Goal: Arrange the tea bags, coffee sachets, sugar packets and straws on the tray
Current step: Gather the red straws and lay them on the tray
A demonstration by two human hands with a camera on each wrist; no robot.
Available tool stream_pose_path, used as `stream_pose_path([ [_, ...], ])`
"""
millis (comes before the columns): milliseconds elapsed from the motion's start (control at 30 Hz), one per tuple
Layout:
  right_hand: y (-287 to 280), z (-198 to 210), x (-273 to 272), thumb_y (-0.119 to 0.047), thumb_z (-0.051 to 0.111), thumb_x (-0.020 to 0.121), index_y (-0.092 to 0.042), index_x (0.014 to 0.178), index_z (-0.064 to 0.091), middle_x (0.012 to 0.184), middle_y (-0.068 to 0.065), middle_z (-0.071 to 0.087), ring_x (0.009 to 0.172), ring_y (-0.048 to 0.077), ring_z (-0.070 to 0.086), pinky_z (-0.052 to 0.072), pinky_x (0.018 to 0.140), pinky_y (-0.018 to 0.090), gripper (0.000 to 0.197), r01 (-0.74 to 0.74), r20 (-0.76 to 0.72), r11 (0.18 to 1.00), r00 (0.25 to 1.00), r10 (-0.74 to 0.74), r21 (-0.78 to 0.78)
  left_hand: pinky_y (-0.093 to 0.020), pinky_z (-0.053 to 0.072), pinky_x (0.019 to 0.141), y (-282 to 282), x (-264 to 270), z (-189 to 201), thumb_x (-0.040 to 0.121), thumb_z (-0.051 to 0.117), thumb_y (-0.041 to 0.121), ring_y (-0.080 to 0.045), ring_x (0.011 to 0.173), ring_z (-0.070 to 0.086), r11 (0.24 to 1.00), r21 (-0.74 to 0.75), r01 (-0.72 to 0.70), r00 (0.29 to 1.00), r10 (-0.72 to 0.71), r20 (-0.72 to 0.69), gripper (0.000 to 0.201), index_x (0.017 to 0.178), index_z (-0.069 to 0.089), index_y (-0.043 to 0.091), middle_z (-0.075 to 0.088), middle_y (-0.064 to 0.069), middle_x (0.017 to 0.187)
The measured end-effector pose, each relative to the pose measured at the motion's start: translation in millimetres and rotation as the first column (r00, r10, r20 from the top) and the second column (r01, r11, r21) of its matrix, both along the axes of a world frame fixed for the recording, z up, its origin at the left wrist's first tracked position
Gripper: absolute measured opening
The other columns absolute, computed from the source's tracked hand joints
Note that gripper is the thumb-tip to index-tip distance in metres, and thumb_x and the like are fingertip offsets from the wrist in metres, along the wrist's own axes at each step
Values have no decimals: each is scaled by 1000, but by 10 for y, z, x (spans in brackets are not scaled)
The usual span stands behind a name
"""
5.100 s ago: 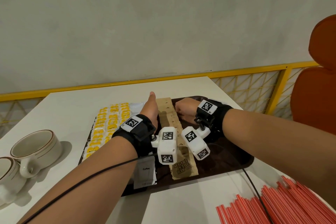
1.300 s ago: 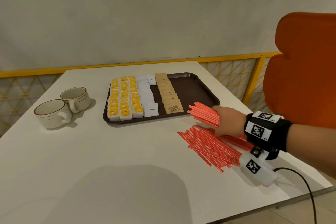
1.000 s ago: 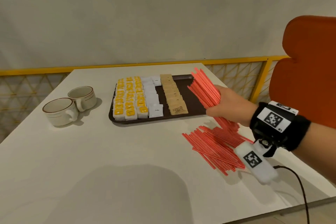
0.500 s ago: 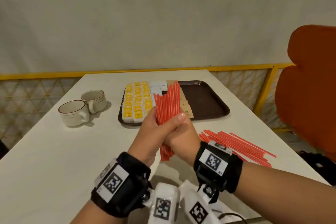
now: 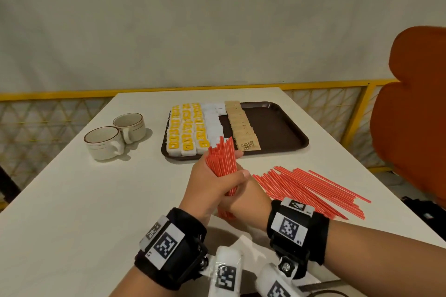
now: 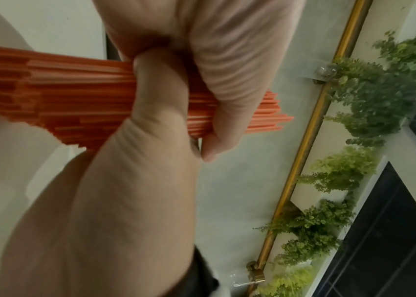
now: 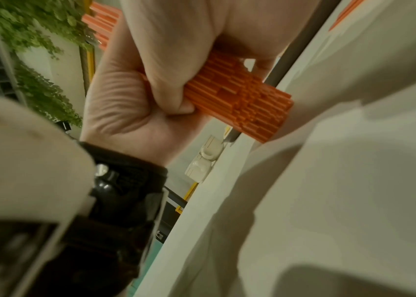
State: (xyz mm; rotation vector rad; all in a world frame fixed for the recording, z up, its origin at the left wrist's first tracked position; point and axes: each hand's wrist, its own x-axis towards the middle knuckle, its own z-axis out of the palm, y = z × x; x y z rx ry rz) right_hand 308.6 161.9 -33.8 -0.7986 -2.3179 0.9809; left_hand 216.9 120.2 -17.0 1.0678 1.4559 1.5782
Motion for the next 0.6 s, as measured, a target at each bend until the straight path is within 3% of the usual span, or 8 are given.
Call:
stream_pose_path([
  [67, -9, -94, -22, -7, 63, 76, -15, 106, 63, 93, -2, 65, 91, 14, 62, 54, 82, 28, 31, 46, 77, 999, 996, -44, -20, -34, 49, 88, -4, 22, -4, 75, 77, 9, -6, 94, 65, 1000, 5, -26, 1000, 26, 7, 40, 107, 61, 25, 72, 11, 96],
  [133, 41, -216, -22, -23, 62, 64, -23, 94, 62, 88, 0, 67, 84, 18, 64, 57, 74, 42, 29, 81, 181, 996, 981, -73, -38, -37, 50, 91, -1, 39, -10, 74, 77, 7, -10, 91, 67, 998, 5, -55, 998, 55, -2, 38, 105, 60, 22, 73, 6, 90],
  [233, 148, -279, -16, -38, 62, 54, -30, 90, 60, 81, -4, 65, 79, 19, 64, 58, 66, 40, 37, 85, 232, 996, 970, -78, -23, -42, 50, 93, 14, 45, -32, 72, 77, 4, -17, 88, 67, 996, 8, -94, 995, 94, -21, 30, 93, 63, 21, 71, 0, 85],
  [333, 149, -78, 55, -21, 78, 65, -12, 84, 65, 76, 5, 68, 65, 16, 66, 59, 65, 37, 25, -8, 269, 990, 962, 46, -141, -44, 51, 90, 24, 42, 6, 71, 76, 4, -21, 87, 65, 995, 23, -98, 992, 100, -74, 27, 86, 62, 22, 69, -4, 86],
  [433, 183, 66, 195, -23, 84, 67, -18, 109, 59, 100, -3, 66, 82, 11, 66, 57, 78, 31, 49, -17, 334, 978, 939, 88, -210, -42, 55, 82, 39, 13, 58, 72, 75, 3, -26, 84, 65, 993, 79, -87, 985, 97, -140, 26, 83, 59, 21, 67, -10, 86],
  [467, 208, 124, 232, -22, 82, 69, -21, 117, 55, 106, -6, 62, 84, 10, 65, 56, 77, 29, 55, -17, 339, 979, 937, 87, -205, -42, 55, 80, 36, 0, 68, 72, 75, 3, -26, 82, 65, 991, 93, -96, 983, 109, -148, 26, 83, 59, 20, 66, -11, 85],
  [533, 269, 274, 274, -11, 69, 81, -23, 130, 47, 112, -7, 57, 81, 9, 62, 54, 72, 27, 56, -25, 301, 985, 950, 77, -173, -41, 55, 79, 26, -27, 52, 71, 75, 2, -23, 79, 64, 989, 108, -106, 980, 122, -157, 26, 84, 59, 19, 65, -10, 83],
  [600, 347, 482, 298, 2, 50, 90, -21, 141, 40, 129, -3, 55, 97, 8, 60, 52, 90, 30, 57, 4, 151, 996, 988, 10, -87, -41, 54, 77, 23, -48, 5, 71, 75, 3, -20, 75, 62, 989, 108, -106, 980, 122, -158, 24, 83, 59, 18, 64, -8, 80],
])
